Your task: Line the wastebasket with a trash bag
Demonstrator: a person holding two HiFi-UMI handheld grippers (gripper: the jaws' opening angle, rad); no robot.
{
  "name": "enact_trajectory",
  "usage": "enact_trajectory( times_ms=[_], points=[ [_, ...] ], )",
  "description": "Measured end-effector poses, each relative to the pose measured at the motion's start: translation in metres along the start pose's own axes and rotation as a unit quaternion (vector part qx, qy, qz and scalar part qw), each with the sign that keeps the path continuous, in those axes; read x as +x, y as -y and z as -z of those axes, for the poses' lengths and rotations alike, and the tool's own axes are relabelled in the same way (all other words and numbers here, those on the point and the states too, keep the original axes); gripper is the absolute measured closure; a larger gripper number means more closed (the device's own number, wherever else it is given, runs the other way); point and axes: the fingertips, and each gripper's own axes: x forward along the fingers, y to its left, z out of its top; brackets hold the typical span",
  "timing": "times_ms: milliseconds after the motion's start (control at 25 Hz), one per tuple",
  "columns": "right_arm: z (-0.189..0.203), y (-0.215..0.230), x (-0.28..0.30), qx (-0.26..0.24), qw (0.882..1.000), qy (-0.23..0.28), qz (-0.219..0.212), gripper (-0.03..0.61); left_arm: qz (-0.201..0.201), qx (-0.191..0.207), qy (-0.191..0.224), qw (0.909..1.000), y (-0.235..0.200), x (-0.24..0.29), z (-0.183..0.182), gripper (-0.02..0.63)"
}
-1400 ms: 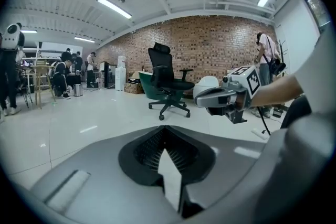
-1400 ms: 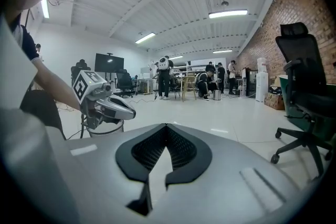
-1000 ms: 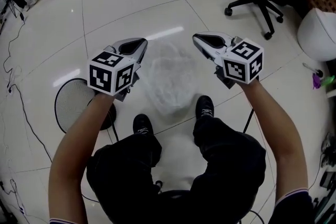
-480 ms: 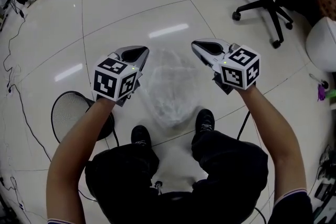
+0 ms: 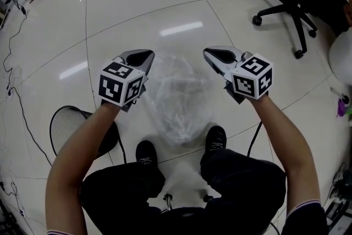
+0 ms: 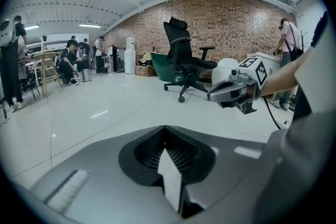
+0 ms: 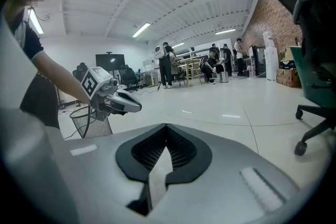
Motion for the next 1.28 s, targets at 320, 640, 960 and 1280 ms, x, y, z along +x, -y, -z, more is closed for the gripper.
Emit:
enact_trajectory(
  times_ms=[320,640,960,1280],
  points=[
    [0.032,0.034,0.025,0.017,0.999,-0.026,0.016,0.577,-0.019,-0.005,-0.036,0.9991,-0.029,0.043,0.032,0.603],
    [0.063,0.068,0.049,0.046,0.997,-0.051,0.030,0.577,-0.047,-0.009,-0.082,0.9955,-0.068,0.073,0.071,0.603],
    [0.083,0.083,0.073,0.063,0.996,-0.057,0.021,0.577,-0.044,-0.024,-0.143,0.9885,-0.098,0.115,0.112,0.484],
    [0.098,0.087,0.080,0.077,0.995,-0.053,0.017,0.577,-0.034,-0.041,-0.192,0.9800,-0.113,0.158,0.158,0.425]
  ],
)
